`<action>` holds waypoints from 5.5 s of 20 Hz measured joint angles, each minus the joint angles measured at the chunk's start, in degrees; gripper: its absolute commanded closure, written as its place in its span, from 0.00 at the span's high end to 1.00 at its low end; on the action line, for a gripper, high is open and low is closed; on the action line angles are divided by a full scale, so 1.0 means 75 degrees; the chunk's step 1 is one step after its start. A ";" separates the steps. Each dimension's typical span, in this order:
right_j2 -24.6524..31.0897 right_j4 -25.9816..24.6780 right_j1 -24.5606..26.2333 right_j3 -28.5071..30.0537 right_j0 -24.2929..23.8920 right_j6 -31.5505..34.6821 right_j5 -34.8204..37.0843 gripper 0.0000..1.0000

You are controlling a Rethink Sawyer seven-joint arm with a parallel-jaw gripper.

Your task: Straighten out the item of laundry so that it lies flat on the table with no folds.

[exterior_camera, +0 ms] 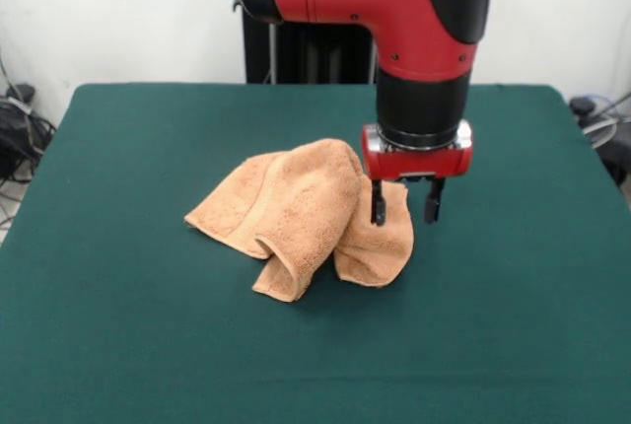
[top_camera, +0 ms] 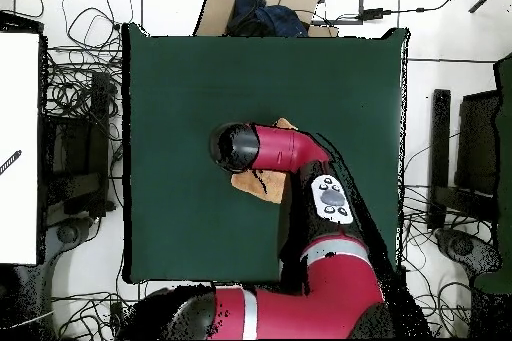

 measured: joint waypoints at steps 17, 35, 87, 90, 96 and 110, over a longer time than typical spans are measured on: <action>0.0008 0.0033 0.0198 -0.0659 0.0000 0.0000 0.0103 1.00; 0.0025 0.0030 0.0901 -0.0937 -0.0003 0.0000 0.0102 1.00; 0.0289 0.0025 0.1151 -0.0942 -0.0176 0.0000 0.0010 1.00; 0.0290 0.0025 0.1151 -0.0942 -0.0177 0.0000 0.0010 1.00; 0.0290 0.0025 0.1151 -0.0943 -0.0178 0.0000 0.0010 1.00; 0.0289 0.0025 0.1206 -0.0943 -0.0179 0.0000 -0.0013 0.00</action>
